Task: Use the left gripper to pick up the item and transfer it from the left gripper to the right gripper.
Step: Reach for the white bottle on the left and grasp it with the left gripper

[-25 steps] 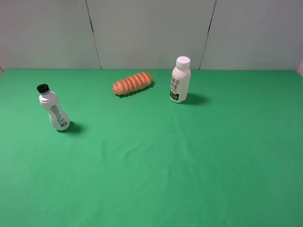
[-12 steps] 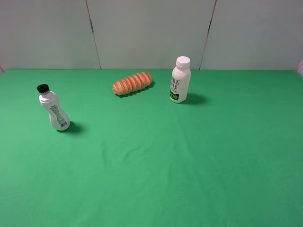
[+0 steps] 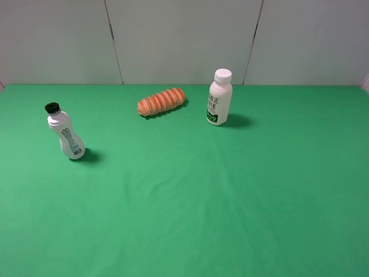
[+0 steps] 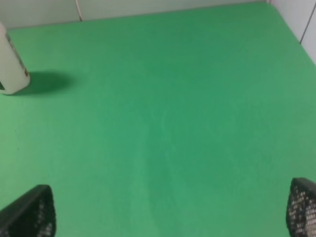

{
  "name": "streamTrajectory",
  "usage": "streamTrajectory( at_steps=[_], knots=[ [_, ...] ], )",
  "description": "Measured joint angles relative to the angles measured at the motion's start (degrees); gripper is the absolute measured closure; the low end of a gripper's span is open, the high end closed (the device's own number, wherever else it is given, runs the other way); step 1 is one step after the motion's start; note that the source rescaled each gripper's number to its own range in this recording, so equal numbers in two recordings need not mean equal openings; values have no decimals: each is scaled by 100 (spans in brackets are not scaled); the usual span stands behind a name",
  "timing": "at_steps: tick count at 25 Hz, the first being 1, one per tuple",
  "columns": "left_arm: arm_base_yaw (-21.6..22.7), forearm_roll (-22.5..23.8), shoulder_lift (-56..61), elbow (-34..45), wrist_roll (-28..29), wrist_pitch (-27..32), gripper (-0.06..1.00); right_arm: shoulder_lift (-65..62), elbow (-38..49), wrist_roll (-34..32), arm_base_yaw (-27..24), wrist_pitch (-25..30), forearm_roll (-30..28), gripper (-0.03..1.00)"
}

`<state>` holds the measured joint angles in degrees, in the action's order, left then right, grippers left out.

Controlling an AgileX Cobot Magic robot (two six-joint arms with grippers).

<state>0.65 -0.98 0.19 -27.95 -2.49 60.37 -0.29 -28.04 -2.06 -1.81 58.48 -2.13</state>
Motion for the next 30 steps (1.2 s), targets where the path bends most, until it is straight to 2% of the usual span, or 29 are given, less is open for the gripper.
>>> streamTrajectory(
  at_steps=[8,30],
  knots=[
    [0,5,-241,-134,0,57,-3,0,0,0,0,0,0,-3],
    [0,5,-4922,-2899,-13,195,-4,0,0,0,0,0,0,-3]
  ],
)
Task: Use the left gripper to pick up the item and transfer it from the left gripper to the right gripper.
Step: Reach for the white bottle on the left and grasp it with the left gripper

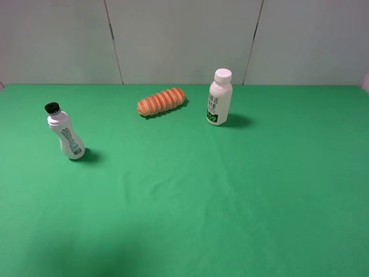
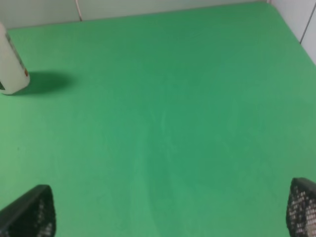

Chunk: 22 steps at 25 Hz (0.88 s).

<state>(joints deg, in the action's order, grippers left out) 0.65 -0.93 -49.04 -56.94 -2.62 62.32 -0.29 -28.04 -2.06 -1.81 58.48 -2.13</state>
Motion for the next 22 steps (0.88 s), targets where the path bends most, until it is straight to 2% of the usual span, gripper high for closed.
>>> streamTrajectory(
  at_steps=[8,16,22],
  knots=[
    [-19,-261,-1762,-555,0,-10,-4,0,0,0,0,0,0,-3],
    [-609,196,-3011,-817,36,-123,-4,0,0,0,0,0,0,-3],
    [-645,198,-3645,-822,41,-454,-4,0,0,0,0,0,0,-3]
  ],
)
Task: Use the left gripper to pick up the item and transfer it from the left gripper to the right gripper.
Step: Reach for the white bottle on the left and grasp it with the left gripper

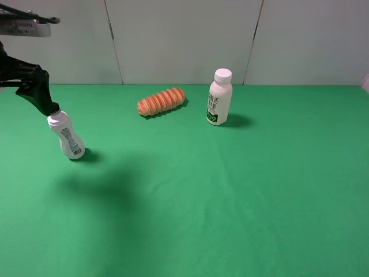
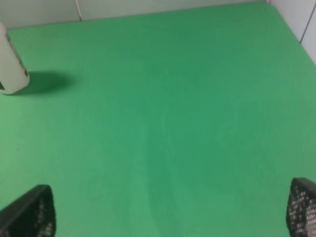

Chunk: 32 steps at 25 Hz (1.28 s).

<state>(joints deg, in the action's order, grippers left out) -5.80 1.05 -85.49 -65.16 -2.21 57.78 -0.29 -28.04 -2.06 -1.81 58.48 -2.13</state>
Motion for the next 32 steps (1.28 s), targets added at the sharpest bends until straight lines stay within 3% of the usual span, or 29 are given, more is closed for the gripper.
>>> streamTrajectory(
  at_steps=[10,25,28,32],
  knots=[
    [-200,-105,-1165,-25,-209,-891,-4,0,0,0,0,0,0,-3],
    [-464,-46,-1793,-110,-319,-1330,-2,0,0,0,0,0,0,-3],
    [-464,-15,-1796,-110,-319,-1341,11,0,0,0,0,0,0,-3],
    [-464,-4,-1796,-110,-319,-1347,46,0,0,0,0,0,0,-3]
  ],
)
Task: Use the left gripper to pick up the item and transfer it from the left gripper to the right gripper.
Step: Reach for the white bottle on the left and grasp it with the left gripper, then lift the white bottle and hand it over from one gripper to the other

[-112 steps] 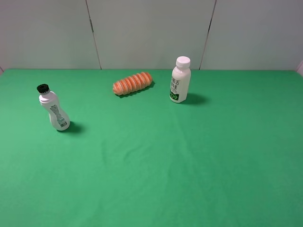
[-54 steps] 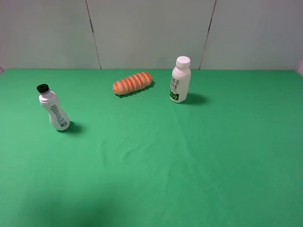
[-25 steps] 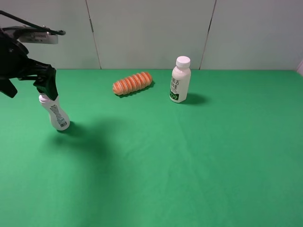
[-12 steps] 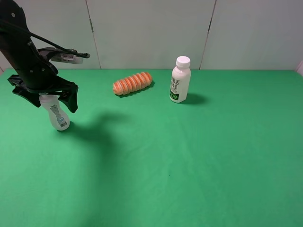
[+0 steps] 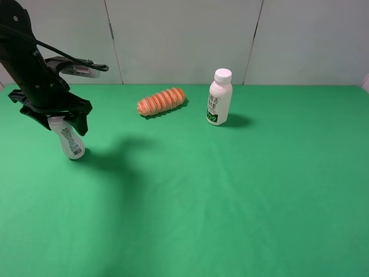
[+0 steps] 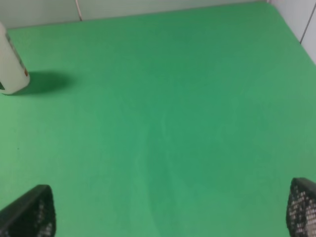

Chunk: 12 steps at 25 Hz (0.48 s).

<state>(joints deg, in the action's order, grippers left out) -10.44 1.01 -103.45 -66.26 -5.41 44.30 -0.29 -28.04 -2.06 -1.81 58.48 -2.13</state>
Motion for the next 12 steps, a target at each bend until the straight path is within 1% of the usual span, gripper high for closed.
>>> streamTrajectory(
  at_steps=[2,4,12],
  knots=[
    [0,6,0,0,0,0,72,0,0,0,0,0,0,-3],
    [0,23,0,0,-2,-7,94,0,0,0,0,0,0,-3],
    [0,9,-3,0,-2,-69,94,0,0,0,0,0,0,-3]
  ],
)
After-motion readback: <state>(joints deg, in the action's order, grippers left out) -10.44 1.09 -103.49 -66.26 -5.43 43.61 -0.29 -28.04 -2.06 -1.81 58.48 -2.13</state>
